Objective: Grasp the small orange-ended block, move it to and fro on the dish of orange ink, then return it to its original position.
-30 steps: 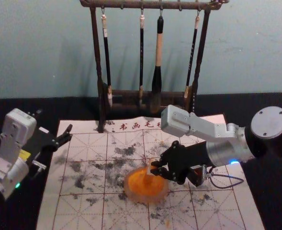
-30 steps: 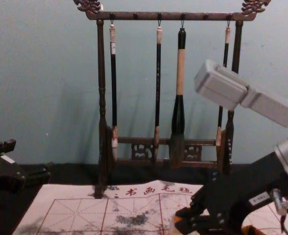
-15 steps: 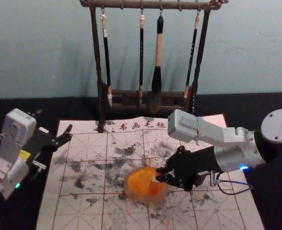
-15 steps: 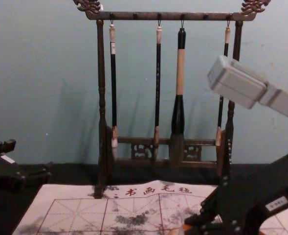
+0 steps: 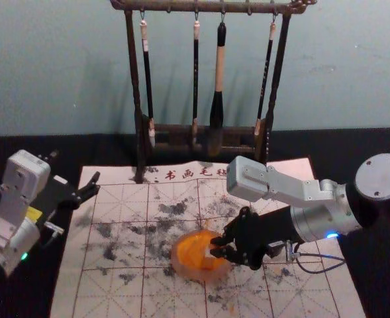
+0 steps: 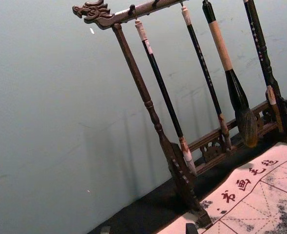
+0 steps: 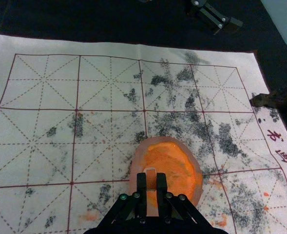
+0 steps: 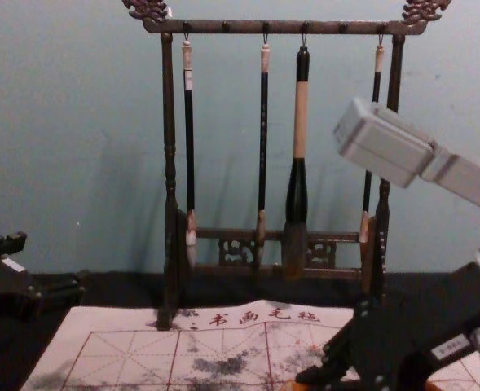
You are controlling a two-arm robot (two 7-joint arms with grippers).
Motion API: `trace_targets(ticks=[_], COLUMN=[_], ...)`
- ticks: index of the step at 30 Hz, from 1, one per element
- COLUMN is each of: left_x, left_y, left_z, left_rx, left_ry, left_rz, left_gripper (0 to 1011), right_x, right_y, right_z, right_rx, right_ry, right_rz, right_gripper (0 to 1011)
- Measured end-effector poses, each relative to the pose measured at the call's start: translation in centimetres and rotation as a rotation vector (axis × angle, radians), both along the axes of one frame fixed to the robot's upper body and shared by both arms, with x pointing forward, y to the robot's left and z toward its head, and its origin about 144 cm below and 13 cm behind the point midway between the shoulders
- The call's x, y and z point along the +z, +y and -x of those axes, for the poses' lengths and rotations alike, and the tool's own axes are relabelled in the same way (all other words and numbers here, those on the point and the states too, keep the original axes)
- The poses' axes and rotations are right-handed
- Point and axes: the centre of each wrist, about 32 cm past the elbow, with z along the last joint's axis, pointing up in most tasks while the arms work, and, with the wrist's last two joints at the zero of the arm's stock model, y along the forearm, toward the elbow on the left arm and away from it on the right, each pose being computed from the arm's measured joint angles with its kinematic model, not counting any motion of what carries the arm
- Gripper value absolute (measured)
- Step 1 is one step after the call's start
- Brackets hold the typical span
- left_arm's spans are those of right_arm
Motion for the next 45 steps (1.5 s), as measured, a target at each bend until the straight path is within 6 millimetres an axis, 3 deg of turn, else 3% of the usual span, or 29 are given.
trace_targets(ticks=[13,25,45], left_x=[0.0,0.0,0.0], left_y=[0.0,0.0,0.0], left_z=[0.0,0.0,0.0], left_rx=[0.0,0.0,0.0], left_ry=[0.0,0.0,0.0], left_rz=[0.0,0.0,0.0], left_gripper=[1001,1001,1002], right_x=[0.0,0.2,0.7], right_y=[0.4,-0.4,-1.2], right_z=[-1.3,-1.9,-0.1], right_rx=[-0.02,-0.072,-0.057], right_ry=[-0.011,-0.019,-0.003], right_rz=[0.016,0.018,0.029], right_gripper=[88,88,88])
